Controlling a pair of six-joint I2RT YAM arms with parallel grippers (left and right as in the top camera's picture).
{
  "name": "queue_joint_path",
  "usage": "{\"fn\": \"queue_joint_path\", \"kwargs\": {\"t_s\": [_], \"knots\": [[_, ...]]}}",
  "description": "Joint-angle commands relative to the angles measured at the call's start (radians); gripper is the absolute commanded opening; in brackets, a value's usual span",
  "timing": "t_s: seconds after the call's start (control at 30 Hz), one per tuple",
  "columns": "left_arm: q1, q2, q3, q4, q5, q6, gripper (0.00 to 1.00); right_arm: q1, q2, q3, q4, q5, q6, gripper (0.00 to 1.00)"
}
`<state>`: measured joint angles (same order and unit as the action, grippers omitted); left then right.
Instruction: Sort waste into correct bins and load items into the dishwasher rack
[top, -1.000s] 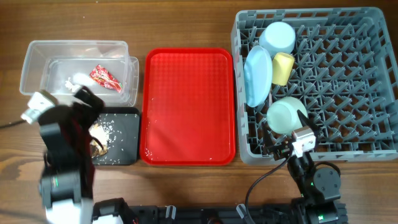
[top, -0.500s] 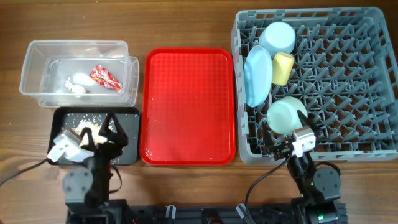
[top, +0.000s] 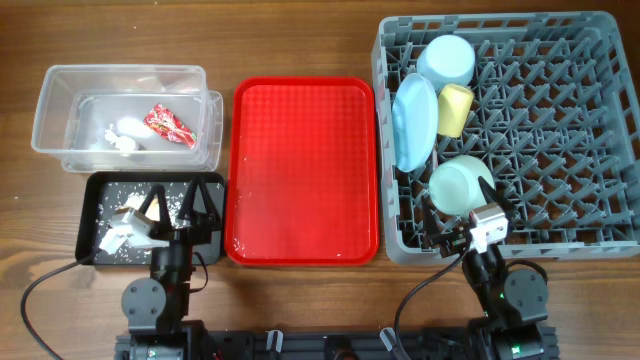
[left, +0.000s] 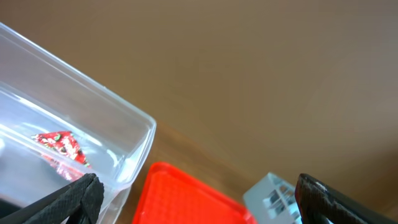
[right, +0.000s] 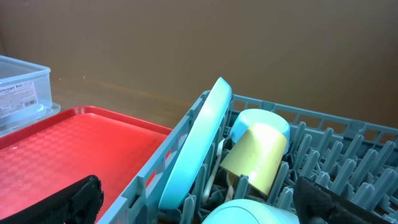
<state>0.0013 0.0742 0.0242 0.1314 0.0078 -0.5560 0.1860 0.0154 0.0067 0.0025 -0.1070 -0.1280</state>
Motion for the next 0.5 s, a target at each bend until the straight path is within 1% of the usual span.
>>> {"fn": "queue_joint_path", "kwargs": {"t_s": [0.0, 0.1, 0.17, 0.33, 0.4, 0.47], "knots": [[-0.005, -0.023, -0.018, -0.042, 0.038, 0.166, 1.0, -0.005, -0.011, -0.002, 0.003, 0.013, -0.003, 1.0], [-0.005, -0.036, -0.018, -0.126, 0.037, 0.273, 1.0, -0.005, -0.011, -0.002, 0.003, 0.013, -0.003, 1.0], [-0.005, -0.055, -0.018, -0.211, 0.036, 0.387, 1.0, -0.005, -0.011, -0.002, 0.003, 0.013, -0.003, 1.0], [-0.004, -0.068, -0.018, -0.208, 0.033, 0.666, 1.0, -0.005, -0.011, -0.002, 0.003, 0.013, -0.003, 1.0], [-0.002, -0.069, -0.018, -0.208, 0.031, 0.724, 1.0, -0.005, -0.011, -0.002, 0.003, 0.013, -0.003, 1.0], [0.007, -0.069, -0.018, -0.208, 0.029, 0.733, 1.0, -0.005, -0.011, -0.002, 0.003, 0.013, -0.003, 1.0]]}}
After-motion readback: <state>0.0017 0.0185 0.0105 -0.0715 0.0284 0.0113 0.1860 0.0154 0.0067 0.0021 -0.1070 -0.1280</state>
